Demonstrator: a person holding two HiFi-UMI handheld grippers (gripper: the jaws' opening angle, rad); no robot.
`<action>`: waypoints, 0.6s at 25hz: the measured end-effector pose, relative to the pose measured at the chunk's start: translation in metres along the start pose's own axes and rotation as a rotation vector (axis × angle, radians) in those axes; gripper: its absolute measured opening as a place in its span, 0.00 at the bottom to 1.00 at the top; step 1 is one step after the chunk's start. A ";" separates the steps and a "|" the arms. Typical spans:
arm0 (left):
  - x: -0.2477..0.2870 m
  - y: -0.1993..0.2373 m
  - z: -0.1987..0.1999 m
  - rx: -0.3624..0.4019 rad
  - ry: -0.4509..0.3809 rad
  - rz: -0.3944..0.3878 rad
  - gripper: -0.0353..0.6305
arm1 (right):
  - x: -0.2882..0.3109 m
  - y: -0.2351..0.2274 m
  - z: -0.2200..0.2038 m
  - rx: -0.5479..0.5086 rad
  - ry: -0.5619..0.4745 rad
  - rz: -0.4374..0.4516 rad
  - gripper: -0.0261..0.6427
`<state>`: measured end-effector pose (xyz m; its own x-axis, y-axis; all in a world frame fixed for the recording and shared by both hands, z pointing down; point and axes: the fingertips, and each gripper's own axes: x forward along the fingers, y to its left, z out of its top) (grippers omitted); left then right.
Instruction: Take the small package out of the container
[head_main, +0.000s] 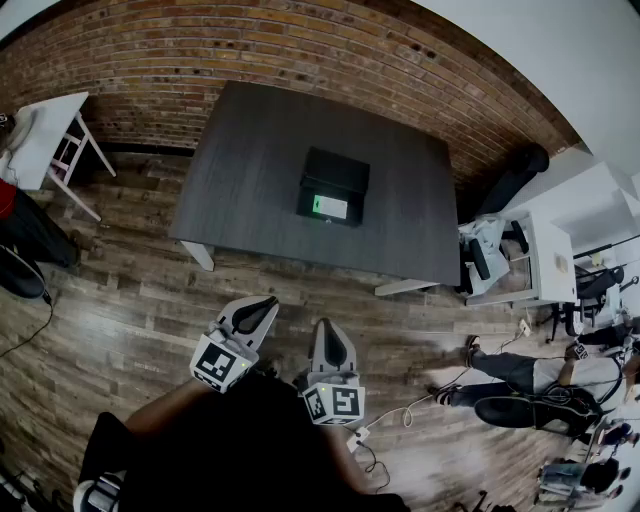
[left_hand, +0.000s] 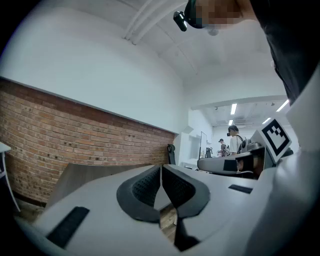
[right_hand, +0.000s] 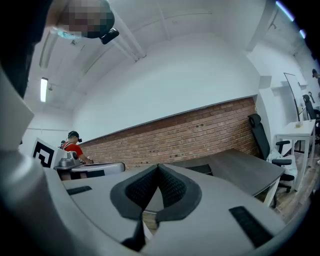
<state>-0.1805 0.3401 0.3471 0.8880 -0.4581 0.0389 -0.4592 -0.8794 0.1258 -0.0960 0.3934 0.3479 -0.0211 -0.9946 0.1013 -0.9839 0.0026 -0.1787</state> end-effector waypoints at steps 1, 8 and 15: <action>-0.001 -0.001 -0.001 0.002 0.000 -0.002 0.11 | -0.001 0.000 -0.001 0.000 0.001 -0.001 0.07; 0.001 -0.006 -0.003 0.012 0.006 -0.012 0.11 | -0.003 -0.002 -0.001 0.003 0.004 -0.001 0.07; 0.003 -0.014 -0.005 0.014 0.005 -0.011 0.11 | -0.010 -0.007 0.002 0.016 -0.009 -0.002 0.07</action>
<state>-0.1717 0.3515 0.3502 0.8933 -0.4476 0.0422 -0.4494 -0.8863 0.1121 -0.0887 0.4031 0.3466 -0.0174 -0.9956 0.0924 -0.9809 -0.0009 -0.1943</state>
